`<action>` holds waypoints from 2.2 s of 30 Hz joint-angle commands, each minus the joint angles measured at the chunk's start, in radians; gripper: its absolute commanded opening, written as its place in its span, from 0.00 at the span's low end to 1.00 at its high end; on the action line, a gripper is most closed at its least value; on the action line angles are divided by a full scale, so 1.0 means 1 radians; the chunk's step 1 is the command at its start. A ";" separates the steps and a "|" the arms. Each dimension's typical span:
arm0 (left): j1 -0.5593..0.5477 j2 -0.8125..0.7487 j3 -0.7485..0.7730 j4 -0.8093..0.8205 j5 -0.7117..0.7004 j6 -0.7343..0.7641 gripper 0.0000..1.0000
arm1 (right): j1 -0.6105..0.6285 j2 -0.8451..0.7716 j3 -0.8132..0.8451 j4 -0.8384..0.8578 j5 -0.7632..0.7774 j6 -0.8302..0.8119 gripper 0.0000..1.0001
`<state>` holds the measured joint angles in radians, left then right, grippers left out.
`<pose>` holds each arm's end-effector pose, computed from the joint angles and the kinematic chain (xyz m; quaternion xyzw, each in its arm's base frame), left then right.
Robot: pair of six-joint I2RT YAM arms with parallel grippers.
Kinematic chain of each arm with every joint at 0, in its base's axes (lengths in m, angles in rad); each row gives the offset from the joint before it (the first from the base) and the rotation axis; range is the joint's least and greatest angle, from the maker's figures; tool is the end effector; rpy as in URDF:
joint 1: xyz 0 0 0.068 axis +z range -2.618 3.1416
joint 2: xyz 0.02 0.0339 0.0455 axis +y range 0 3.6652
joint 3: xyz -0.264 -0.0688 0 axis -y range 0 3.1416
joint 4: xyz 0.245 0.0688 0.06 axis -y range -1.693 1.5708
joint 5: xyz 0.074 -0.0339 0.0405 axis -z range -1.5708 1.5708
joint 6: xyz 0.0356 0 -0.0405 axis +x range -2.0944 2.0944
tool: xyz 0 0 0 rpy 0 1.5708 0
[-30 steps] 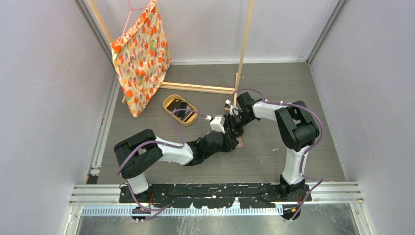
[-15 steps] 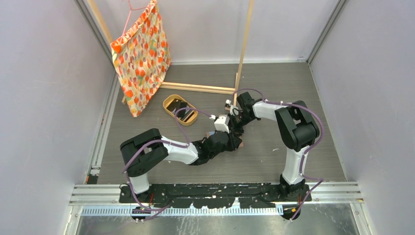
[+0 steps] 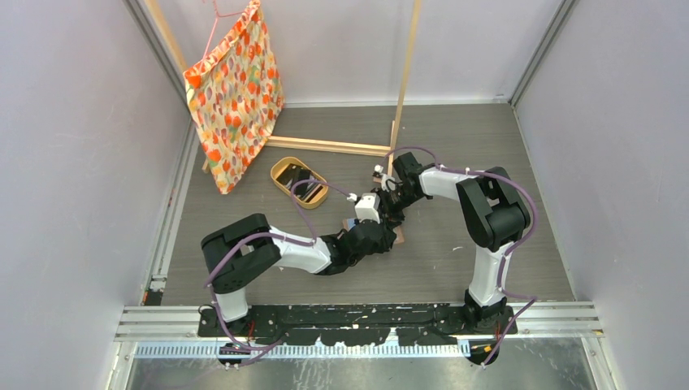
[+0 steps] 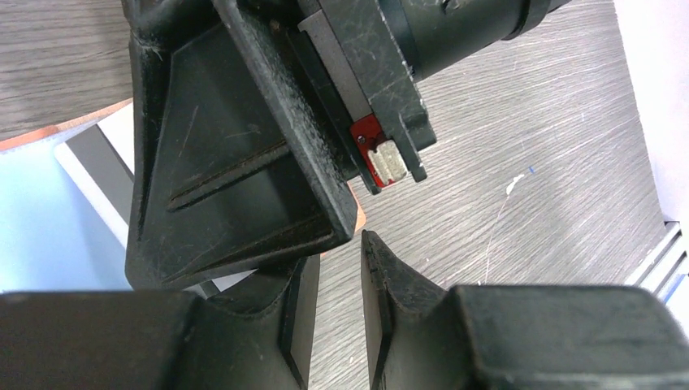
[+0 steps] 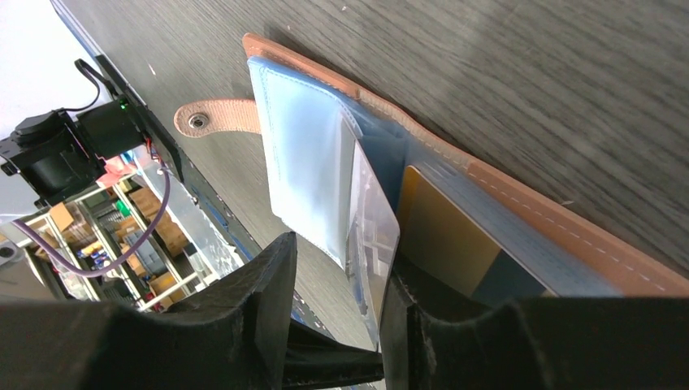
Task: Put the credit cards into the card holder
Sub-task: Insert the credit card into the card holder.
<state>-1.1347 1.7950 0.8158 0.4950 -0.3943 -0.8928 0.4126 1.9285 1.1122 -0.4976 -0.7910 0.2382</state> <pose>0.1643 -0.3203 0.1512 0.0008 0.8455 -0.3417 0.4103 0.3097 0.1632 0.1276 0.1289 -0.9074 -0.3998 0.0101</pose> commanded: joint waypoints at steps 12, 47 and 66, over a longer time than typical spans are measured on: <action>-0.002 -0.047 0.000 -0.088 -0.133 -0.012 0.27 | 0.005 -0.047 0.031 -0.038 0.036 -0.047 0.48; 0.022 -0.219 -0.124 0.210 0.076 0.050 0.28 | 0.004 -0.059 0.064 -0.085 0.009 -0.074 0.63; 0.043 -0.265 -0.191 0.256 0.085 0.127 0.25 | 0.004 -0.091 0.089 -0.134 0.092 -0.120 0.66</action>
<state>-1.0973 1.6287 0.6506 0.7288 -0.2878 -0.8333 0.4133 1.8912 1.1656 -0.6094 -0.7372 0.1493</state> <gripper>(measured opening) 0.249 0.658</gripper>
